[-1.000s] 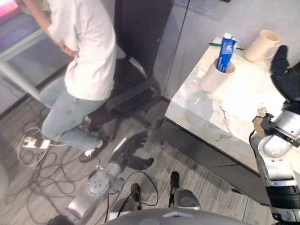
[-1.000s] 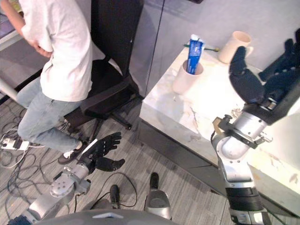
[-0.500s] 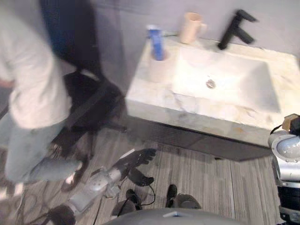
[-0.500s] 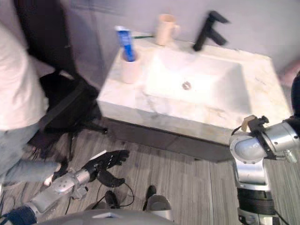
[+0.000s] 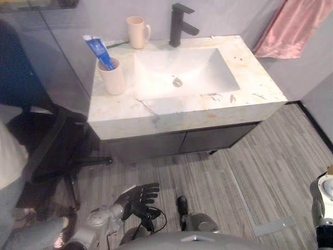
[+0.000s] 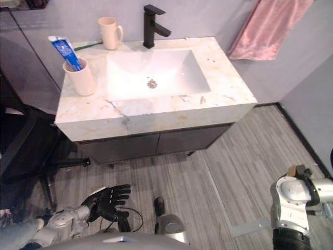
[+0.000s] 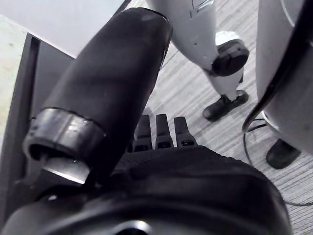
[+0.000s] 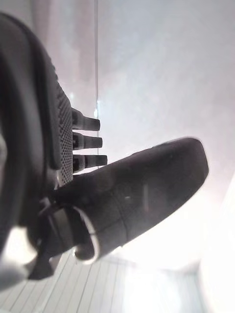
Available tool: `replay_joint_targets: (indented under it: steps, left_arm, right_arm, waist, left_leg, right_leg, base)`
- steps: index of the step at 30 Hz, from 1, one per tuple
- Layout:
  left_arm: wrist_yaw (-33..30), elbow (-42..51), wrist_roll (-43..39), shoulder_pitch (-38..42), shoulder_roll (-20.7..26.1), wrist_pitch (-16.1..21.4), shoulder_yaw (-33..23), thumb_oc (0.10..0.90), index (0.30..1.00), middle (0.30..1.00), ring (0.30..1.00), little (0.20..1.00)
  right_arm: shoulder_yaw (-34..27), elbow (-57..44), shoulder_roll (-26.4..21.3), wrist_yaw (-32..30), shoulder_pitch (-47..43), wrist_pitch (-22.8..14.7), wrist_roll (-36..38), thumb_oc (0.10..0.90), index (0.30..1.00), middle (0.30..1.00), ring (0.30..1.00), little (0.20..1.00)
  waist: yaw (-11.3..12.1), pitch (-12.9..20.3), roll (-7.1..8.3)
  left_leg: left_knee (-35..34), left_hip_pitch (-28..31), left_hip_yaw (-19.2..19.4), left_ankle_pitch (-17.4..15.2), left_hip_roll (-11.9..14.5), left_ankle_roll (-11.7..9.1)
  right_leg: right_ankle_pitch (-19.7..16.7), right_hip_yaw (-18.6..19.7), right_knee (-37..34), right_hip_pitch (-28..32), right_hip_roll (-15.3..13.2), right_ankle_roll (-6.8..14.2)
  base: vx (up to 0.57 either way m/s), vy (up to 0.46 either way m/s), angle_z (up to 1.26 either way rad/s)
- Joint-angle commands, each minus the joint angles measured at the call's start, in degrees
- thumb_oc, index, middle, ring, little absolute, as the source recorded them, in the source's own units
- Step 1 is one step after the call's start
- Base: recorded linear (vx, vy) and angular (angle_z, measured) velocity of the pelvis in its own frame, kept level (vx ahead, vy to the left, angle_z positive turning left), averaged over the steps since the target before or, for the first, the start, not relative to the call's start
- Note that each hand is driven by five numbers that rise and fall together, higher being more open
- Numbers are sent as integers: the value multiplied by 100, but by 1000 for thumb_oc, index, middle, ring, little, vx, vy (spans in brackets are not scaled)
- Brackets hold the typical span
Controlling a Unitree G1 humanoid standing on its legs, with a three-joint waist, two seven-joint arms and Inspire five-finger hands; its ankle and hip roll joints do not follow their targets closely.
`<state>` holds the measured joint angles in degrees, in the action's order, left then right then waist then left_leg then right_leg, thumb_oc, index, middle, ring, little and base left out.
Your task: Organize the bathroom.
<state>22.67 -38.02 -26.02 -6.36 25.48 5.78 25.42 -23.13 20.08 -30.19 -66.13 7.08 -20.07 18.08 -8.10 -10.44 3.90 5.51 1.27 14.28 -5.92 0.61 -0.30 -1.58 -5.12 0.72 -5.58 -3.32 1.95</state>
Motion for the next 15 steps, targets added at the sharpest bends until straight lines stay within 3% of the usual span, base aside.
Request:
replay_joint_targets:
  steps: [1,3,4,7,9,11,12,13,15]
  left_arm:
    - [-270,-402,-148,591,-334,766,-414,800,900,900,900,900]
    - [-297,-655,-230,623,-403,804,-467,800,900,900,900,900]
    - [-294,-928,-102,696,-499,727,-499,800,900,900,900,900]
    - [-390,-1052,168,740,-579,619,-391,800,900,900,900,900]
    - [-446,-1240,779,772,-701,456,-184,800,900,900,900,900]
    - [-466,-1357,894,798,-710,333,-33,800,900,900,900,900]
    - [-461,-1382,914,807,-716,330,-30,800,900,900,900,900]
    - [-464,-1407,1007,811,-729,346,-55,800,900,900,900,900]
    - [-429,-1507,1231,838,-686,332,-120,800,900,900,900,900]
  right_arm:
    - [-369,970,-120,691,-256,-413,351,800,900,900,900,900]
    - [-300,1436,81,981,-197,-496,764,800,900,900,900,900]
    - [-154,2010,385,1396,-145,-313,1073,800,900,900,900,900]
    - [175,2462,618,1894,-149,106,1147,800,900,900,900,900]
    - [946,2885,1009,2341,-258,871,1460,800,900,900,900,900]
    - [1236,3334,1154,3040,-332,1452,1445,800,900,900,900,900]
    - [1316,3404,1172,3080,-340,1454,1465,800,900,900,900,900]
    - [1564,3455,1288,3286,-371,1839,1392,800,900,900,900,900]
    - [1810,3699,1367,3721,-379,2005,1513,800,900,900,900,900]
  waist:
    - [-146,232,-120]
    - [-212,226,-222]
    - [-248,220,-338]
    - [-235,209,-401]
    - [-128,183,-484]
    - [-38,192,-514]
    - [-20,192,-521]
    - [34,194,-544]
    - [119,199,-568]
  left_leg:
    - [1208,-147,-411,-727,-60,-94]
    - [700,123,-336,-567,-33,-114]
    - [101,328,-320,-362,-6,-132]
    - [-372,425,-438,-161,-17,-137]
    - [-788,451,-697,98,-71,-170]
    - [-890,444,-797,169,-98,-156]
    - [-907,443,-816,180,-108,-151]
    - [-954,442,-861,209,-124,-135]
    - [-976,433,-902,225,-151,-102]
  right_leg:
    - [327,-365,-8,657,-80,573]
    - [323,-429,34,566,-55,611]
    - [303,-434,61,476,-22,657]
    - [278,-390,70,419,4,680]
    - [213,-344,-40,455,48,695]
    - [203,-330,-75,487,47,711]
    - [200,-325,-81,493,42,719]
    - [202,-316,-82,504,25,744]
    - [213,-345,-59,524,-25,778]
  base:
    - [-134,118,-28]
    - [-104,134,-19]
    - [-82,108,-6]
    - [-74,86,6]
    - [-108,93,22]
    - [-57,58,22]
    - [-47,48,29]
    - [-45,40,26]
    - [-55,49,16]
